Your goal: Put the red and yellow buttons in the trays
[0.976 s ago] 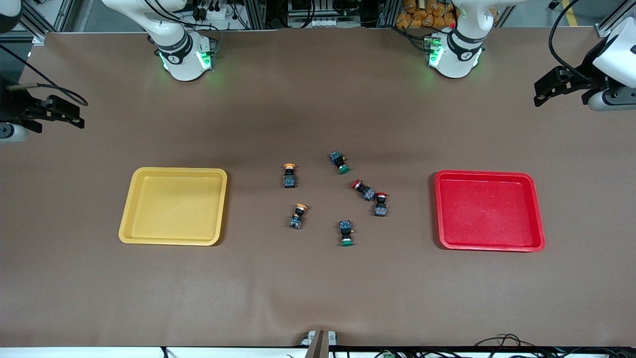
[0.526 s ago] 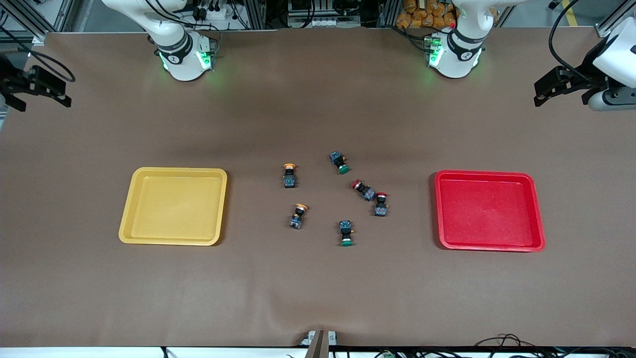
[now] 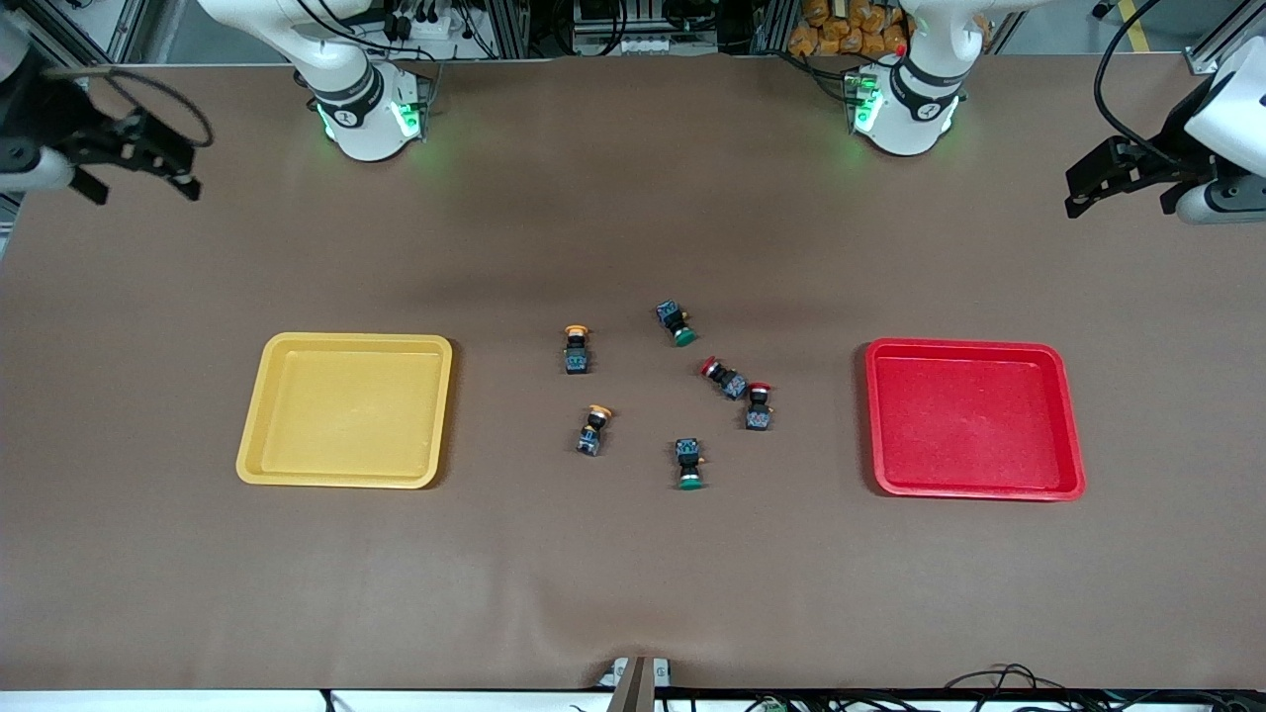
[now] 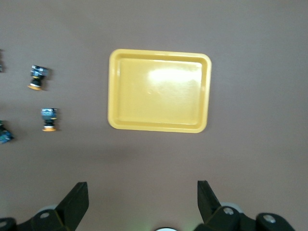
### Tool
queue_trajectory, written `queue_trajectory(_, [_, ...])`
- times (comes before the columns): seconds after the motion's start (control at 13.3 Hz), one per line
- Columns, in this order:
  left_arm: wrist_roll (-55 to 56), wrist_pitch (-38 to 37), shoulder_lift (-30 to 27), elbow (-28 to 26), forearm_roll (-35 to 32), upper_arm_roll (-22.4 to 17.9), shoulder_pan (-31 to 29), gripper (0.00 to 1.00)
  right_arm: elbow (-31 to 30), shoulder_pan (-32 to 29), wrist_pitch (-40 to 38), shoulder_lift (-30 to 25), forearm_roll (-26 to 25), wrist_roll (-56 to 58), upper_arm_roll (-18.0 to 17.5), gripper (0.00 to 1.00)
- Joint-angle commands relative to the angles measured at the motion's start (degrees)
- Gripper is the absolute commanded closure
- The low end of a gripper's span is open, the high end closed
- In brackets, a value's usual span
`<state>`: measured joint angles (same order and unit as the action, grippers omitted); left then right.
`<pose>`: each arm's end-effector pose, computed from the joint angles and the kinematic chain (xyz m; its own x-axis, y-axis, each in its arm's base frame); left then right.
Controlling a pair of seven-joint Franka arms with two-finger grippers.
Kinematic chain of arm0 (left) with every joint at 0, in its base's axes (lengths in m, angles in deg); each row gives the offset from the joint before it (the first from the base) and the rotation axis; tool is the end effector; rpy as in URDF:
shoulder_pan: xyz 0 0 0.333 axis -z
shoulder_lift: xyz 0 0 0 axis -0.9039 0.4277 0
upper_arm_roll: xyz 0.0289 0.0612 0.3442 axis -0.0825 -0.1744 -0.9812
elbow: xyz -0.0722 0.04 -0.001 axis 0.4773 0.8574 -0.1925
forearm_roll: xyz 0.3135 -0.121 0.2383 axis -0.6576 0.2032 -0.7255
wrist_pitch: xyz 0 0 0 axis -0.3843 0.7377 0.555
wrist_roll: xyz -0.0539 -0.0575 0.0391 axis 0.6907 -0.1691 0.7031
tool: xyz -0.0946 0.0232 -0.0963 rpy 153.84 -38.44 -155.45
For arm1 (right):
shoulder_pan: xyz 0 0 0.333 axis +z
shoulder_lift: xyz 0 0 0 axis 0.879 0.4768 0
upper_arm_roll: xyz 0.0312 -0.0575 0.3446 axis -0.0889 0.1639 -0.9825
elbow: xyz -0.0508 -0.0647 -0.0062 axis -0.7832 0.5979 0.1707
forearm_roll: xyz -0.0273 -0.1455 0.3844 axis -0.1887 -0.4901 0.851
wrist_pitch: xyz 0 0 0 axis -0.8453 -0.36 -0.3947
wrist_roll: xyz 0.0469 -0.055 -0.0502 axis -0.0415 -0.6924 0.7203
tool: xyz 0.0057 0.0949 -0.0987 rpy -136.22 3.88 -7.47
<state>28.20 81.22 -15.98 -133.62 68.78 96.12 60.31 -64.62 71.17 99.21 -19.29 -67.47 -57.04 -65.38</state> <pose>0.5311 -0.0522 0.6622 0.9997 0.0115 -0.0230 0.0106 -0.9992 -0.0379 0.5020 0.0778 0.6947 0.9995 0.0266 0.0168 0.0267 -0.9996 -0.0083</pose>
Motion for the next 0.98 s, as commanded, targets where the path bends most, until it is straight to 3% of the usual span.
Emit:
queue_trajectory(0.0, [-0.67, 1.81, 0.28, 0.04, -0.55, 0.19, -0.29, 0.0, 5.77, 5.45, -1.95, 3.61, 0.21, -7.33, 0.32, 0.0])
queue_trajectory(0.45, [-1.2, 2.51, 5.11, 0.39, -1.25, 0.28, -0.29, 0.0, 16.31, 19.43, -2.03, 14.24, -0.23, -27.72, 0.4, 0.0])
queue_trajectory(0.9, [-1.11, 2.34, 9.68, 0.39, -1.34, 0.19, -0.12, 0.0, 16.51, 24.1, -1.25, 19.6, -0.05, -31.79, 0.4, 0.0])
